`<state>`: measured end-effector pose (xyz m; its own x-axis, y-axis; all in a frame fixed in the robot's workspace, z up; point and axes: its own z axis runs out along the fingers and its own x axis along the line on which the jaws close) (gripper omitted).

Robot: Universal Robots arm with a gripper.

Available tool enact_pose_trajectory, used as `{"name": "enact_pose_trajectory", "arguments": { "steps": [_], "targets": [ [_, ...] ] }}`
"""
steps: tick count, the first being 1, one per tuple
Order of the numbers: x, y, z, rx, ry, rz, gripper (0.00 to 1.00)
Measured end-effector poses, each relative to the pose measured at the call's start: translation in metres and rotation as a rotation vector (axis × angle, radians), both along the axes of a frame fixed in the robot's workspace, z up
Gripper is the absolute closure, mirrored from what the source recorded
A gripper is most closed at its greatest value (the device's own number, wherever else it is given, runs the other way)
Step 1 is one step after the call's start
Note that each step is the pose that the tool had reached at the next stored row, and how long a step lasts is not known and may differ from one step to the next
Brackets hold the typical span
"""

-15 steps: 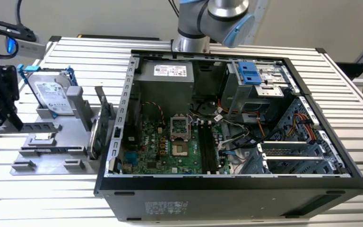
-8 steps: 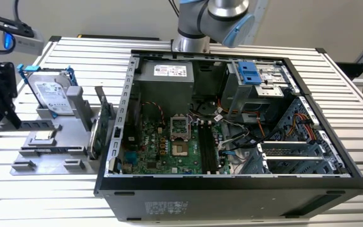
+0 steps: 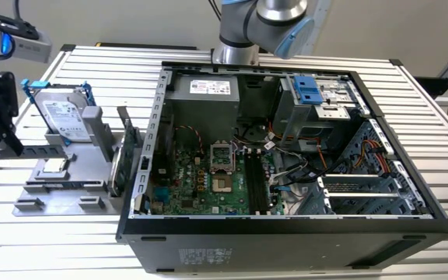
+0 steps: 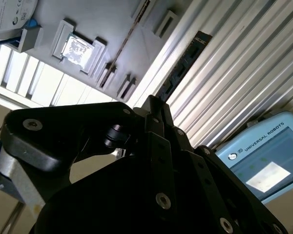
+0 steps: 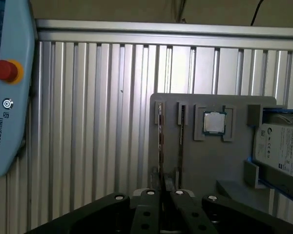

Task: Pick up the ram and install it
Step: 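Pick up the ram and move it above insertion slot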

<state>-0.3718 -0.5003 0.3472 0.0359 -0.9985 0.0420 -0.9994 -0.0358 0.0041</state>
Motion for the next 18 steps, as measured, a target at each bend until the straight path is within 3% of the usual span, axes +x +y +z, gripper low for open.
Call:
{"name": "enact_pose_trajectory", "arguments": {
  "steps": [18],
  "targets": [
    [0.0000,0.0000,0.0187,0.0000,0.0000,0.000,1.00]
  ]
}}
